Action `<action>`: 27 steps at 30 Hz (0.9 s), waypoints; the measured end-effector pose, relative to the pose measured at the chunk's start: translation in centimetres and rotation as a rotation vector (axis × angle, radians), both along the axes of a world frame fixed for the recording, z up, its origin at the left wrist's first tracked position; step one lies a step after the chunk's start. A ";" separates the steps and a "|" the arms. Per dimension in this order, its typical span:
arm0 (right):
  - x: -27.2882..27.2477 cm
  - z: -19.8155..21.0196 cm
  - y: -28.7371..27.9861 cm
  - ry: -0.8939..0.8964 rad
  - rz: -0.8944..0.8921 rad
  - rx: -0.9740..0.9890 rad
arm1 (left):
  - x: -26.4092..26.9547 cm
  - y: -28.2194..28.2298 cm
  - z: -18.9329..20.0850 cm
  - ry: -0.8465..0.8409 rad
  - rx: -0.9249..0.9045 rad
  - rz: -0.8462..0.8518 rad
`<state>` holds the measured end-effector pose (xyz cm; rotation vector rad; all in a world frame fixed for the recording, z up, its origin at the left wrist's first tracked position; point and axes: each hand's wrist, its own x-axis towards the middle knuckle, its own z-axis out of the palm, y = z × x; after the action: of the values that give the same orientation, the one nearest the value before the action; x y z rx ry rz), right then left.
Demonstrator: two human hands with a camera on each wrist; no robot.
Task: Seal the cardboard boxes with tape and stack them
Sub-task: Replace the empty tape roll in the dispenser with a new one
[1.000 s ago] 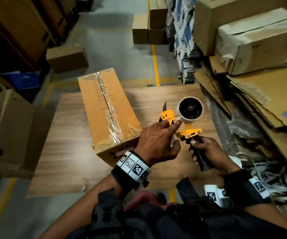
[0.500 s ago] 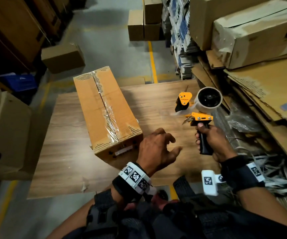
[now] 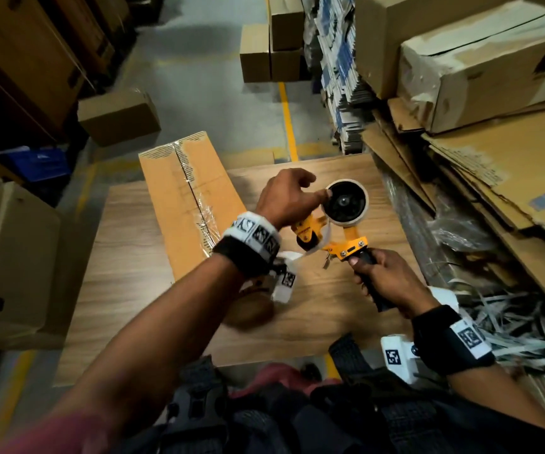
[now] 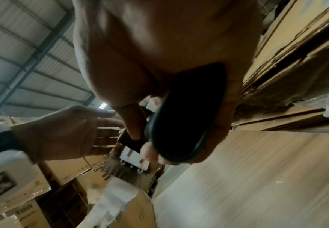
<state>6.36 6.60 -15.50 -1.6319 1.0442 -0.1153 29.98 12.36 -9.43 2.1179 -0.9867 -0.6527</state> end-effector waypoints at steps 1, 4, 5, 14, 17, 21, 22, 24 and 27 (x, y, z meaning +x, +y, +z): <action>0.0 0.1 0.0 0.008 0.027 -0.005 | 0.6 -1.1 -0.3 0.089 0.062 -0.011; -0.1 0.0 -0.5 0.037 0.082 0.021 | 1.8 -2.8 -1.8 0.216 0.246 -0.098; -0.3 -0.1 -0.7 0.067 0.098 0.019 | 1.9 -3.0 -2.3 0.223 0.300 -0.133; -1.6 -1.4 -1.5 0.231 0.207 -0.125 | -0.1 -3.5 -4.1 0.107 0.413 -0.159; -1.7 -1.9 -1.9 0.273 0.184 -0.132 | -0.7 -3.2 -3.4 0.046 0.367 -0.125; -1.7 -3.7 -2.5 0.361 0.146 -0.061 | -1.5 -3.2 -1.3 0.256 0.229 -0.055; -1.6 -4.3 -2.5 0.372 0.138 -0.038 | -1.6 -3.2 -0.7 0.297 0.198 -0.032; -1.1 -5.6 -2.3 0.400 0.125 -0.027 | -1.6 -3.3 0.0 0.378 0.144 0.009; -0.4 -7.4 -2.3 0.437 0.133 -0.033 | -1.7 -2.9 -0.1 0.496 0.103 0.045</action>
<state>5.98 4.31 -22.87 -1.7951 1.2591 0.3288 28.27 9.50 -9.55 1.9149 -0.6376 -1.1560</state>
